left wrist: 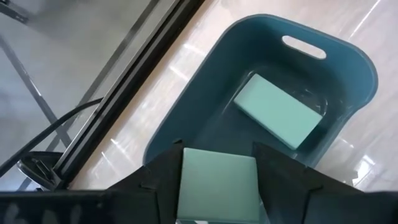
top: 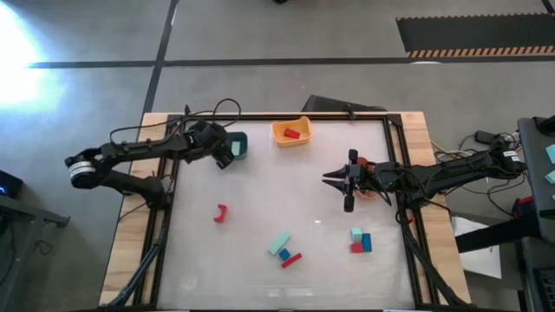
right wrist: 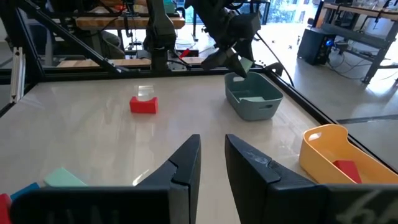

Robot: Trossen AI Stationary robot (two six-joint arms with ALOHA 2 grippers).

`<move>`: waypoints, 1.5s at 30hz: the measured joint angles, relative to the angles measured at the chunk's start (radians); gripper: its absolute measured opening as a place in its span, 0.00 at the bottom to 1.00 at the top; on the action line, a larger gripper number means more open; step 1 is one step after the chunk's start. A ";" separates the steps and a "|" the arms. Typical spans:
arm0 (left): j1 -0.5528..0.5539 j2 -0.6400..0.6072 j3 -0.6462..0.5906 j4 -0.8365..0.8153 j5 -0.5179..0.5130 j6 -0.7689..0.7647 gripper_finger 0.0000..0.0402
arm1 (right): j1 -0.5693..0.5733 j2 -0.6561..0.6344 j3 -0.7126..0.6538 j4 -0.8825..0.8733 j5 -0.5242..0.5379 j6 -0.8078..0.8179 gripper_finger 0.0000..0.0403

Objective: Sort & place blocks by color
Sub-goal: Put the light blue block into the blue bin, then put the blue block into the orange bin

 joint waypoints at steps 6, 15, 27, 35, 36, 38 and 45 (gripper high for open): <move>0.001 0.004 -0.002 0.000 0.000 0.000 0.50 | 0.000 0.000 0.000 0.001 0.000 0.006 0.16; -0.026 -0.018 0.013 -0.001 0.009 -0.036 0.56 | 0.000 0.000 0.000 0.001 0.000 0.026 0.16; -0.256 -0.052 0.043 -0.002 0.034 -0.271 0.56 | 0.000 0.000 0.000 0.001 0.000 0.035 0.16; -0.431 -0.049 0.043 0.025 0.049 -0.361 0.56 | 0.002 0.000 0.023 -0.032 -0.003 0.132 0.16; -0.454 -0.050 0.042 0.046 0.049 -0.350 0.56 | 0.003 0.000 0.037 -0.054 -0.019 0.142 0.16; -0.501 -0.052 0.042 0.101 0.049 -0.302 0.56 | 0.012 0.000 0.072 -0.126 -0.054 0.160 0.16; -0.584 -0.053 0.042 0.264 0.047 -0.133 0.56 | 0.053 0.018 0.252 -0.505 -0.072 0.375 0.16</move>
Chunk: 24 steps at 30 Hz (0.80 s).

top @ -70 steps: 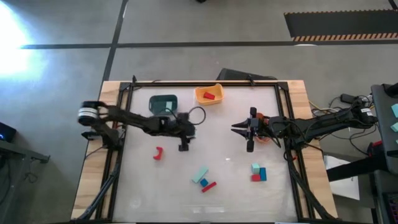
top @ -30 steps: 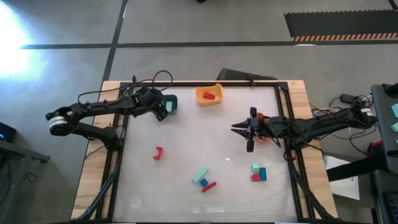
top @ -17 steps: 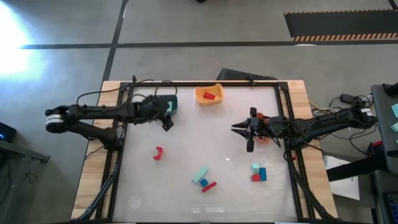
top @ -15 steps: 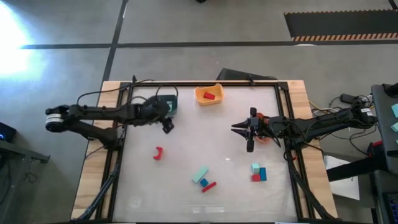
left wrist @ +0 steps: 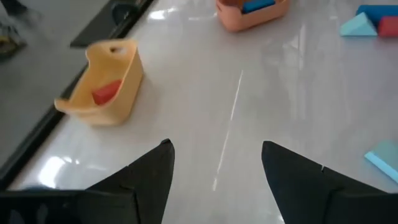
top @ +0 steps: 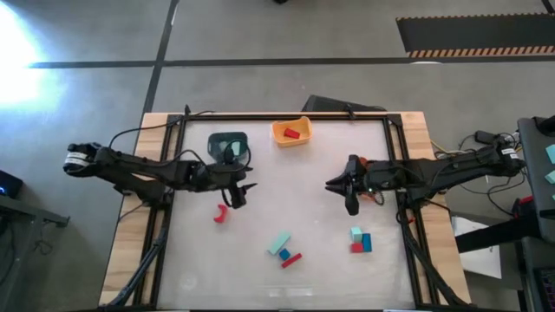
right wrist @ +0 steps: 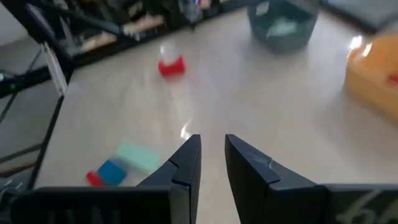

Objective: Sort & place blocks by color
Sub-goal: Put the blue block into the orange bin

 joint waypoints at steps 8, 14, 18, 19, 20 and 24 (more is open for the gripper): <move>0.003 -0.027 0.002 0.019 -0.109 0.124 0.56 | 0.084 0.147 0.209 -0.431 -0.042 0.401 0.16; 0.004 -0.061 0.002 0.023 -0.178 0.189 0.56 | 0.153 0.306 0.303 -0.650 -0.235 0.717 0.16; 0.004 -0.077 0.002 0.023 -0.190 0.193 0.56 | 0.197 0.404 0.318 -0.726 -0.366 0.898 0.16; 0.004 -0.079 0.001 0.022 -0.190 0.193 0.56 | 0.209 0.424 0.319 -0.737 -0.401 0.926 0.16; 0.004 -0.079 0.001 0.021 -0.190 0.194 0.56 | 0.222 0.442 0.318 -0.746 -0.430 0.948 0.16; 0.004 -0.085 0.000 0.010 -0.190 0.197 0.56 | 0.265 0.496 0.292 -0.763 -0.497 1.025 0.16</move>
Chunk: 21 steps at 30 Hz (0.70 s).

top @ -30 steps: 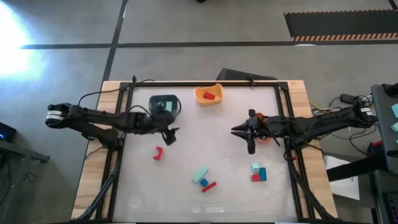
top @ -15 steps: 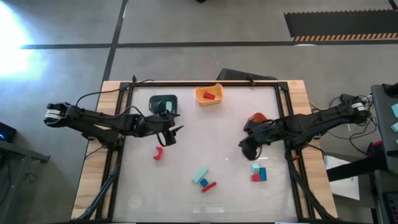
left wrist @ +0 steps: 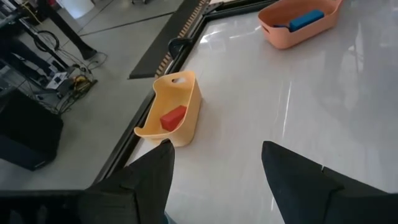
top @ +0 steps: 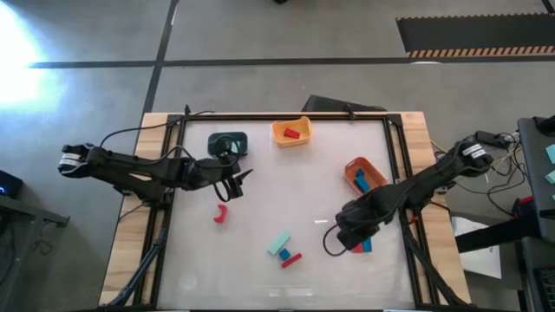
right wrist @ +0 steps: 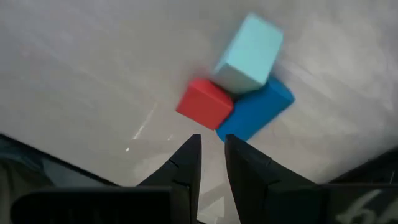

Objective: Sort & place blocks by color
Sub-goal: Put the blue block into the orange bin

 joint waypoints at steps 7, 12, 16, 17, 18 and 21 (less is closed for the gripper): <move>0.000 -0.011 0.000 -0.016 -0.002 0.003 0.56 | 0.054 0.020 -0.018 0.004 0.024 0.060 0.16; 0.000 -0.014 -0.001 -0.015 -0.005 0.021 0.56 | 0.076 0.020 -0.024 0.004 0.063 0.109 0.22; 0.000 -0.013 -0.001 -0.015 -0.005 0.021 0.56 | 0.094 0.024 -0.044 0.005 0.076 0.153 0.32; 0.000 -0.013 -0.001 -0.015 -0.005 0.021 0.56 | 0.098 0.025 -0.053 0.005 0.076 0.160 0.35; 0.000 -0.012 -0.001 -0.015 -0.005 0.022 0.56 | 0.101 0.026 -0.061 0.007 0.076 0.169 0.37; 0.000 -0.012 -0.001 -0.015 -0.005 0.023 0.56 | 0.113 0.025 -0.094 0.013 0.077 0.193 0.45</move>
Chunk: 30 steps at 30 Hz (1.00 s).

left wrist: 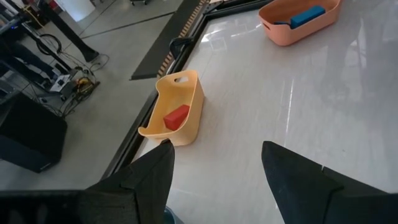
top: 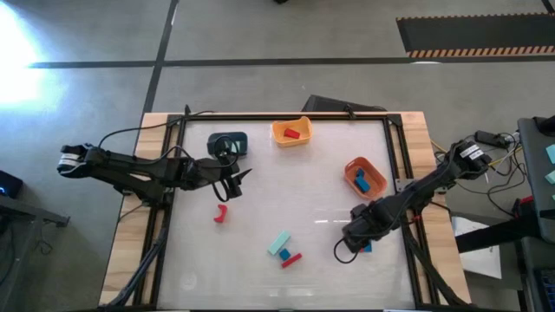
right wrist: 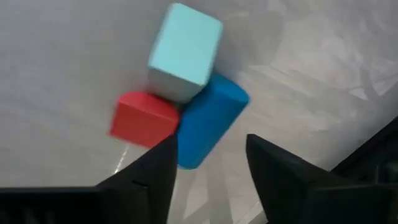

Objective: Sort & place blocks by color
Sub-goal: Put the blue block into the orange bin

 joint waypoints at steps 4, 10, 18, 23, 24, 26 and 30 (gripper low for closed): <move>0.000 0.000 0.000 0.000 0.000 0.000 0.56 | 0.004 0.000 -0.026 0.014 -0.001 0.010 0.52; 0.000 0.000 0.000 0.000 0.000 0.003 0.56 | 0.003 0.004 -0.060 0.062 0.003 0.012 0.55; 0.000 0.000 0.000 0.001 0.000 0.003 0.56 | 0.003 0.034 -0.088 0.088 0.015 0.022 0.52; 0.000 0.000 0.000 0.001 0.000 0.003 0.56 | 0.003 0.064 -0.090 0.088 0.032 0.020 0.46; 0.000 0.000 0.000 0.001 0.000 0.003 0.56 | 0.003 0.070 -0.090 0.087 0.031 0.020 0.44; 0.000 0.001 0.000 0.001 0.000 0.003 0.56 | 0.003 0.079 -0.090 0.087 0.031 0.024 0.38; 0.000 0.001 0.000 0.001 0.000 0.003 0.56 | 0.003 0.079 -0.089 0.084 0.029 0.028 0.29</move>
